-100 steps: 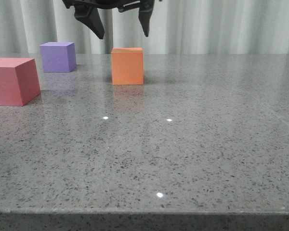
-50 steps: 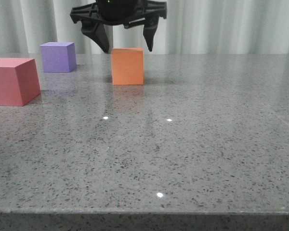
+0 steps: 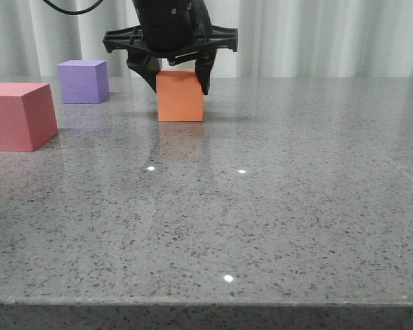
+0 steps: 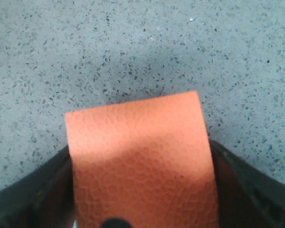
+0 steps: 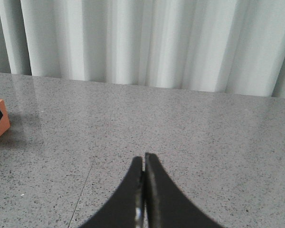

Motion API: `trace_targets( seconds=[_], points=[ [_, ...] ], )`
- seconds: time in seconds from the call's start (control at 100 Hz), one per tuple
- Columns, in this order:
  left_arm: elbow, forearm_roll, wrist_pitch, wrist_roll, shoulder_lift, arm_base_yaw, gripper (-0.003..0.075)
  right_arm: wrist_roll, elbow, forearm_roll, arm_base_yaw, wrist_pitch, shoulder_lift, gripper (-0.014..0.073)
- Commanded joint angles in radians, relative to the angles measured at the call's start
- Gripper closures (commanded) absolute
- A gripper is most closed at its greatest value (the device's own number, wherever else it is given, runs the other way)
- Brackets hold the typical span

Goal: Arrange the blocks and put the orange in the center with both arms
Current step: 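Lift the orange cube and carry it between the pink and purple cubes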

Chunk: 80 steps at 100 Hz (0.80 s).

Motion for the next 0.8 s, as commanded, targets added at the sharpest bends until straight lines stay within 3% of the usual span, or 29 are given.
trace_targets(
  seconds=[0.0,0.45,0.79],
  points=[
    [-0.032,0.013,-0.020,0.001,-0.070,-0.007,0.0340,-0.007,-0.027,-0.017,-0.005,-0.080,0.005,0.0660],
    [-0.013,0.010,0.030,0.186,-0.292,0.052,0.0340,-0.007,-0.027,-0.017,-0.005,-0.080,0.005,0.0660],
    [0.263,-0.006,-0.071,0.213,-0.460,0.242,0.0340,-0.007,-0.027,-0.017,-0.005,-0.080,0.005,0.0660]
  ],
)
